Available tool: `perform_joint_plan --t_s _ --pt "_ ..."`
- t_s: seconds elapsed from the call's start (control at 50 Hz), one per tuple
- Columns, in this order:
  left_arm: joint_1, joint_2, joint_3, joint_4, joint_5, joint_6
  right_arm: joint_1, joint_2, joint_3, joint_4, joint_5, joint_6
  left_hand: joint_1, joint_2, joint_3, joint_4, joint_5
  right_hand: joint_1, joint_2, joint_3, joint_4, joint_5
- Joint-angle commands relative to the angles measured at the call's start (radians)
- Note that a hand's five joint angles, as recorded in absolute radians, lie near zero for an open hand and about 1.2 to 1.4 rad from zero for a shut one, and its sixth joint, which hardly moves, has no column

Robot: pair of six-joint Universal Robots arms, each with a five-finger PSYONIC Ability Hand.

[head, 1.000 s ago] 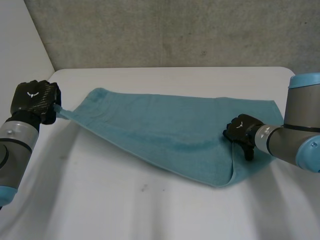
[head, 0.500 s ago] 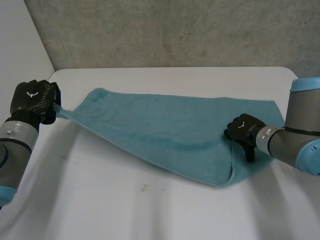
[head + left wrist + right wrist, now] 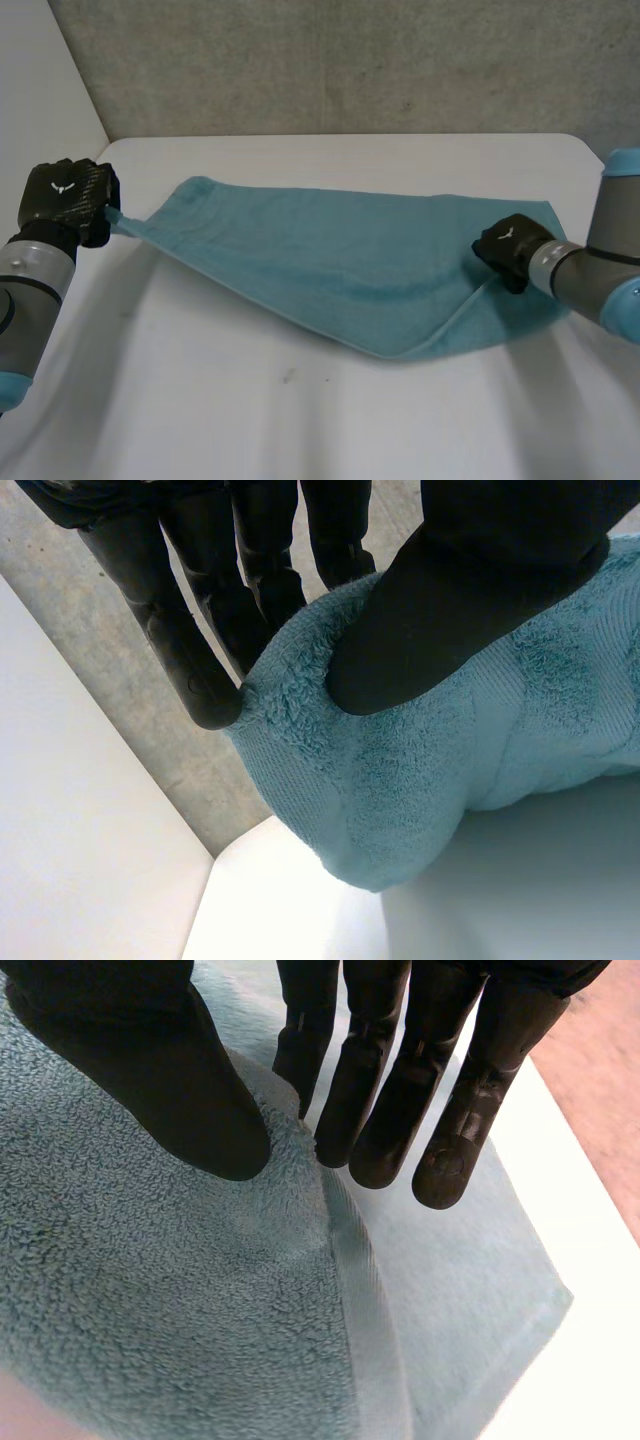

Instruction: Fold the laundry

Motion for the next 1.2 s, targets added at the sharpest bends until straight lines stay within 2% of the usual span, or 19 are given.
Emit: perform_joint_plan --t_s 0.02,0.06,0.18,0.22,0.36,0.4,0.46,0.58,0.62,0.68,0.7,0.74,0.78,0.9,0.94,1.0,1.1,1.16,1.2 --pt "0.008 0.02 0.002 -0.042 0.0 0.001 -0.077 -0.167 0.068 0.014 0.055 0.154 0.199 0.178 0.179 0.178 0.182 0.427 0.217 0.216 0.205 0.24" --pt "0.011 0.031 0.002 -0.06 0.0 0.001 -0.127 -0.274 0.134 0.028 0.069 0.165 0.199 0.178 0.179 0.178 0.182 0.427 0.217 0.216 0.205 0.24" --pt "0.029 0.099 0.003 -0.144 0.002 0.006 -0.204 -0.444 0.237 0.085 0.063 0.161 0.199 0.178 0.179 0.178 0.182 0.427 0.217 0.216 0.205 0.24" --pt "0.037 0.123 0.002 -0.169 0.003 0.006 -0.262 -0.55 0.303 0.102 0.051 0.155 0.199 0.178 0.179 0.178 0.182 0.427 0.217 0.216 0.205 0.24" --pt "0.052 0.28 -0.025 -0.336 0.009 0.011 -0.35 -0.745 0.452 0.111 0.016 0.083 0.199 0.178 0.179 0.178 0.182 0.427 0.217 0.216 0.205 0.24" --pt "0.069 0.341 -0.04 -0.394 0.02 0.011 -0.39 -0.844 0.516 0.111 -0.018 0.06 0.199 0.178 0.179 0.178 0.182 0.427 0.217 0.216 0.205 0.24" --pt "0.081 0.364 -0.048 -0.414 0.032 0.011 -0.41 -0.882 0.542 0.111 -0.04 0.059 0.199 0.178 0.179 0.178 0.182 0.427 0.217 0.216 0.205 0.24" --pt "0.113 0.372 -0.063 -0.436 0.115 0.014 -0.462 -0.928 0.596 0.102 -0.145 0.057 0.199 0.178 0.179 0.178 0.182 0.427 0.217 0.216 0.205 0.24" --pt "0.12 0.365 -0.063 -0.436 0.127 0.014 -0.464 -0.912 0.598 0.083 -0.199 0.066 0.199 0.178 0.179 0.178 0.182 0.427 0.217 0.216 0.205 0.24" --pt "0.12 0.295 -0.061 -0.428 0.133 0.017 -0.465 -0.886 0.592 0.062 -0.213 0.069 0.199 0.178 0.179 0.178 0.182 0.427 0.217 0.216 0.205 0.24" --pt "0.118 0.24 -0.048 -0.425 0.132 0.023 -0.465 -0.836 0.581 0.038 -0.222 0.076 0.199 0.178 0.179 0.178 0.182 0.427 0.217 0.216 0.205 0.24" --pt "0.116 0.192 -0.031 -0.424 0.132 0.035 -0.457 -0.78 0.565 0.01 -0.219 0.08 0.199 0.178 0.179 0.178 0.182 0.427 0.217 0.216 0.205 0.24" --pt "0.103 0.149 -0.009 -0.422 0.13 0.052 -0.447 -0.663 0.506 -0.024 -0.204 0.097 0.199 0.178 0.179 0.178 0.182 0.427 0.217 0.216 0.205 0.24" --pt "0.089 -0.021 0.094 -0.401 0.124 0.12 -0.399 -0.524 0.406 -0.038 -0.185 0.132 0.199 0.178 0.179 0.178 0.182 0.427 0.217 0.216 0.205 0.24" --pt "0.078 -0.059 0.129 -0.39 0.123 0.121 -0.355 -0.43 0.32 -0.045 -0.167 0.157 0.199 0.178 0.179 0.178 0.182 0.427 0.217 0.216 0.205 0.24" --pt "0.044 -0.127 0.196 -0.355 0.114 0.126 -0.341 -0.383 0.269 -0.049 -0.15 0.175 0.199 0.178 0.179 0.178 0.182 0.427 0.217 0.216 0.205 0.24" --pt "-0.017 -0.28 0.357 -0.325 0.046 0.127 -0.307 -0.213 0.106 -0.055 -0.048 0.201 0.199 0.178 0.179 0.178 0.182 0.427 0.217 0.216 0.205 0.24" --pt "-0.031 -0.319 0.397 -0.325 0.032 0.127 -0.287 -0.176 0.07 -0.062 -0.034 0.201 0.199 0.178 0.179 0.178 0.182 0.427 0.217 0.216 0.205 0.24" --pt "-0.052 -0.383 0.472 -0.322 0.014 0.127 -0.251 -0.097 -0.002 -0.09 -0.008 0.201 0.199 0.178 0.179 0.178 0.182 0.427 0.217 0.216 0.205 0.24"
